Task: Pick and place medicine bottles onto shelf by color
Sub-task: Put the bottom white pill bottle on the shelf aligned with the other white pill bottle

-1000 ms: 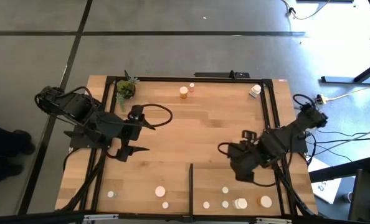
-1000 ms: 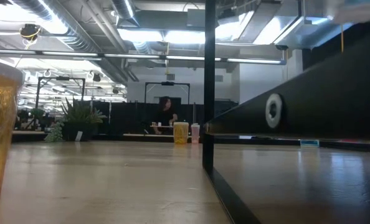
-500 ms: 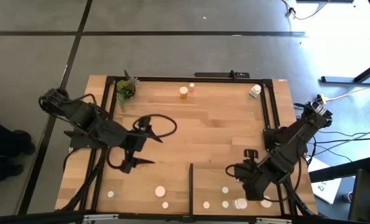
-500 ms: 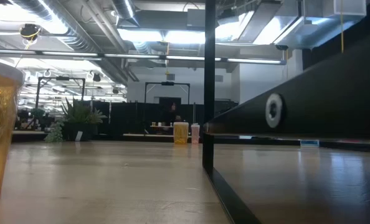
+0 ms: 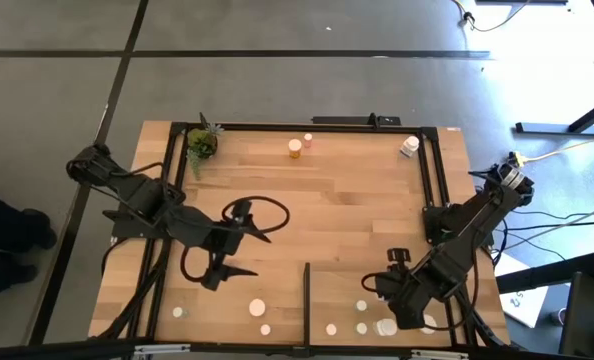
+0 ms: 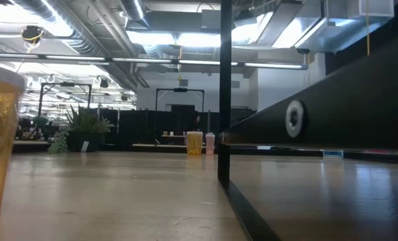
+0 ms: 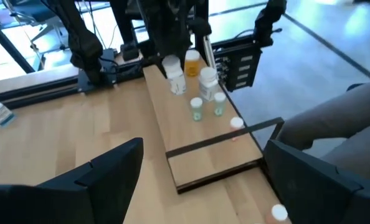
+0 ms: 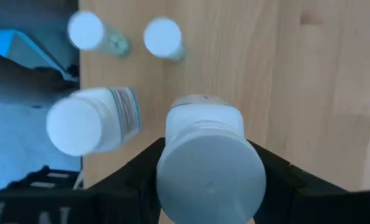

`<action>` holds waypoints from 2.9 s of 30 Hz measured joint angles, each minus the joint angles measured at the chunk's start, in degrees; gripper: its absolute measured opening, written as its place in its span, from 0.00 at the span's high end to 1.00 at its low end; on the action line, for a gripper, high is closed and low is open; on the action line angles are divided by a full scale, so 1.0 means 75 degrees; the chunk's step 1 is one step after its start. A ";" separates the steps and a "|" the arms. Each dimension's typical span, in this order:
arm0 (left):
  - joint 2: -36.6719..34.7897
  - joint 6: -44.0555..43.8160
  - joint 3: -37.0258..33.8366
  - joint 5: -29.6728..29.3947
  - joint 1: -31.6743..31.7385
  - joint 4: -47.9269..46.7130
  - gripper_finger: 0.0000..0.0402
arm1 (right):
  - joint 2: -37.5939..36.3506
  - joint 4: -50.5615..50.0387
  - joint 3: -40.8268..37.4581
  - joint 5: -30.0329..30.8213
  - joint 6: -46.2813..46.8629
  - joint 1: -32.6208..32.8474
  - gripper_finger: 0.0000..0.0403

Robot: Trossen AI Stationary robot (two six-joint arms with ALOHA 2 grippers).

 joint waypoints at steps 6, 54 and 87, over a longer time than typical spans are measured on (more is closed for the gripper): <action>0.0000 -0.0066 0.0000 -0.0007 -0.0077 0.0278 0.18 | 0.0026 0.0531 -0.0515 -0.0188 0.0011 0.0172 0.56; -0.0006 -0.0282 0.0001 -0.0008 -0.0079 0.0593 0.18 | 0.0453 0.1634 -0.1284 0.0131 0.0373 0.0235 0.56; -0.0009 -0.0274 0.0003 -0.0008 -0.0079 0.0440 0.18 | 0.0510 0.1653 -0.1343 0.0021 -0.0013 0.0235 0.40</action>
